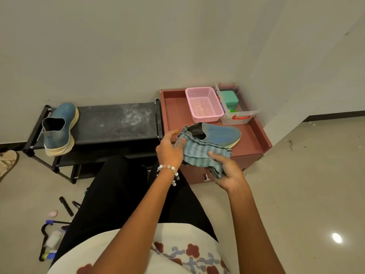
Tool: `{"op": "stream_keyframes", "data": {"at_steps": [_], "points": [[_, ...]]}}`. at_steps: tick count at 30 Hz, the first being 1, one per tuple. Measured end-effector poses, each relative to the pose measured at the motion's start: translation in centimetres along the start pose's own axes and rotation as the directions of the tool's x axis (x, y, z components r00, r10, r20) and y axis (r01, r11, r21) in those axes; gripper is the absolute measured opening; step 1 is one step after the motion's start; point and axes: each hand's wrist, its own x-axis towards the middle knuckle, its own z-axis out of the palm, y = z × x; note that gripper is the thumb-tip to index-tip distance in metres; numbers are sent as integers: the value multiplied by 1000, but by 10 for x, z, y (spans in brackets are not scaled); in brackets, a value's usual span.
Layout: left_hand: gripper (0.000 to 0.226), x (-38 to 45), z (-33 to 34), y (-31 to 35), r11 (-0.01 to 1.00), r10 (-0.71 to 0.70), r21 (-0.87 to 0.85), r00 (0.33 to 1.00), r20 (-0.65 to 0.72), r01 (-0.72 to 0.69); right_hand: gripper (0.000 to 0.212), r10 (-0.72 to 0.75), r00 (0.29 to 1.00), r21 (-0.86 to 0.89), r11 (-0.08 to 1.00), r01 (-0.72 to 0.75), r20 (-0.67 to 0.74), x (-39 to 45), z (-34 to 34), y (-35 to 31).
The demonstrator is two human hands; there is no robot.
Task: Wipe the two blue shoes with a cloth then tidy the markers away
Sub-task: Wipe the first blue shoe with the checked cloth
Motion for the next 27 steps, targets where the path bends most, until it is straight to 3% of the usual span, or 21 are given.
{"op": "stream_keyframes", "data": {"at_steps": [2, 4, 5, 7, 9, 12, 14, 15, 17, 20, 24, 27], "points": [[33, 0, -6, -5, 903, 345, 295, 937, -64, -312, 20, -20, 995, 17, 1000, 22, -97, 3, 1, -2], [40, 4, -10, -8, 729, 581, 366, 806, 115, -578, 19, -52, 994, 42, 998, 56, -97, 3, 9, -5], [47, 6, -11, -8, 699, 587, 296, 759, 282, -650, 22, -65, 994, 47, 996, 70, -90, 2, 13, -7], [66, 3, -9, -7, 753, 447, 156, 672, 591, -639, 19, -89, 995, 23, 996, 90, -47, -6, 21, -11], [73, -3, -5, -11, 783, 412, 116, 649, 639, -611, 20, -122, 992, -6, 992, 122, 42, -13, 23, -16], [48, -8, -4, -13, 902, 399, 2, 836, 376, -432, 43, -180, 965, -12, 983, 186, 193, -21, 19, -20], [23, -7, -7, -12, 973, 202, -165, 942, 268, -162, 57, -207, 956, -73, 972, 226, 208, -23, 16, -18], [12, -6, -7, -11, 958, 85, -286, 964, 251, -10, 58, -228, 955, -121, 960, 253, 190, -24, 16, -17], [18, -6, -8, -5, 881, -95, -431, 964, 247, 197, 52, -298, 940, -240, 912, 332, 168, -23, 18, -13], [26, -10, -12, 5, 781, -212, -509, 921, 327, 361, 49, -289, 913, -406, 826, 391, 289, -24, 25, -9], [26, -11, -20, 7, 640, -211, -604, 864, 457, 476, 67, -135, 869, -565, 711, 419, 476, -29, 30, 0], [30, -12, -24, 7, 583, -171, -648, 854, 492, 490, 84, -154, 836, -670, 530, 519, 526, -24, 30, 7]]}}
